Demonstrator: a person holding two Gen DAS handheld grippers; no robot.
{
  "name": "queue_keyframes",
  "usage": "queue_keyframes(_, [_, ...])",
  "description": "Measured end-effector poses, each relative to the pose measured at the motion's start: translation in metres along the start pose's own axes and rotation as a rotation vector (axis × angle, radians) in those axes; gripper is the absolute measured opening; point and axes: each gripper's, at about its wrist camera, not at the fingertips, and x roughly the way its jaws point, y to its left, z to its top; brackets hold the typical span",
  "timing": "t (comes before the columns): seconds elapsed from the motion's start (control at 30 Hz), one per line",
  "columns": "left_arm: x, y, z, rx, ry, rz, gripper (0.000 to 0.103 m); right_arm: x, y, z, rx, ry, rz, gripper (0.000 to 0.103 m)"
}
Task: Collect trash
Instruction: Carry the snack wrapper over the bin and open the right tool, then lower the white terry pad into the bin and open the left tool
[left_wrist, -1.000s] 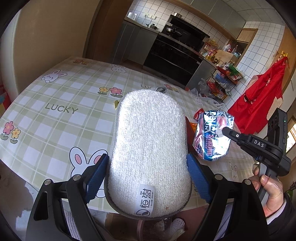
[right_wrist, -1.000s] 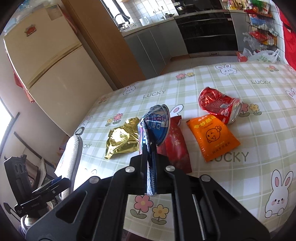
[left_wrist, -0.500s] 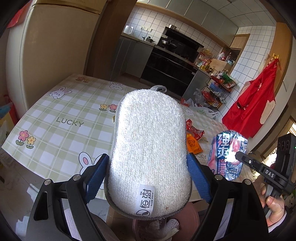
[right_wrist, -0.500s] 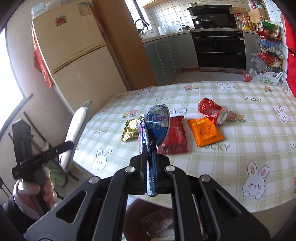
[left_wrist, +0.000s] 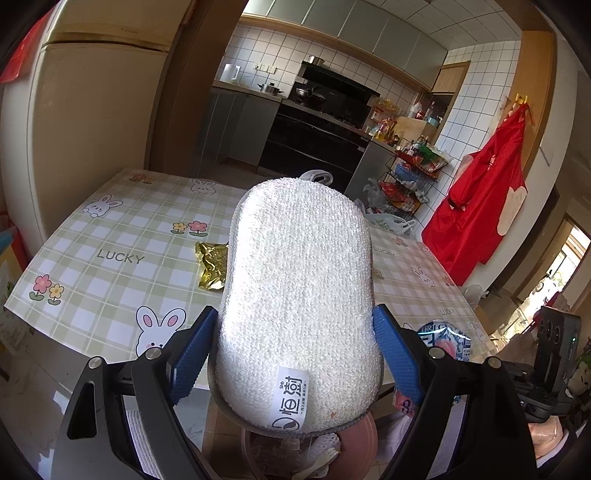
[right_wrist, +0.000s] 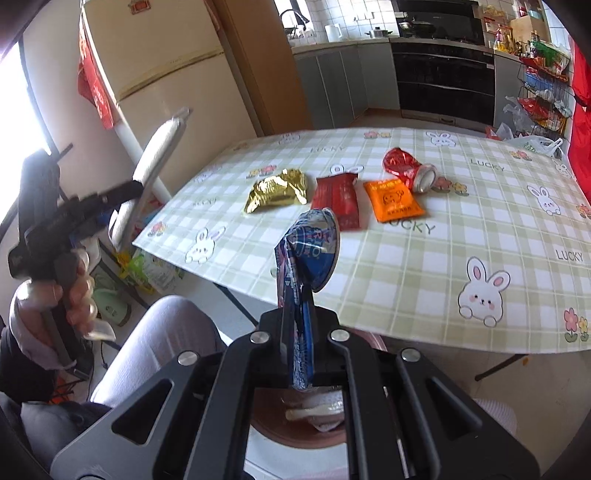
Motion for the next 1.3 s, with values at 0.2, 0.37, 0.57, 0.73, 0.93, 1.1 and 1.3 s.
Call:
queue_keyframes(0.2, [-0.001,-0.002,0.000,0.000,0.001,-0.001,0.082,0.005,-0.001,-0.011,-0.002,0.047,0.003,0.008])
queue_keyframes(0.37, [0.003,0.002,0.000,-0.010,0.007,-0.001,0.082,0.007,0.000,-0.010,-0.001,0.062,0.011,0.008])
queue_keyframes(0.57, [0.005,0.010,-0.001,-0.023,0.013,-0.001,0.082,0.009,0.001,-0.008,0.011,0.078,0.026,0.013])
queue_keyframes(0.73, [0.005,0.013,-0.002,-0.030,0.014,0.001,0.082,0.006,0.002,-0.005,0.011,0.072,0.023,0.016])
queue_keyframes(0.93, [0.003,0.010,-0.003,-0.022,0.018,-0.022,0.082,-0.011,0.004,0.006,-0.003,0.001,-0.020,0.048])
queue_keyframes(1.1, [0.003,0.000,-0.007,-0.004,0.039,-0.064,0.082,-0.041,0.001,0.023,0.003,-0.151,-0.126,0.095])
queue_keyframes(1.3, [0.003,-0.026,-0.017,0.042,0.074,-0.129,0.082,-0.071,-0.013,0.034,0.051,-0.286,-0.234,0.097])
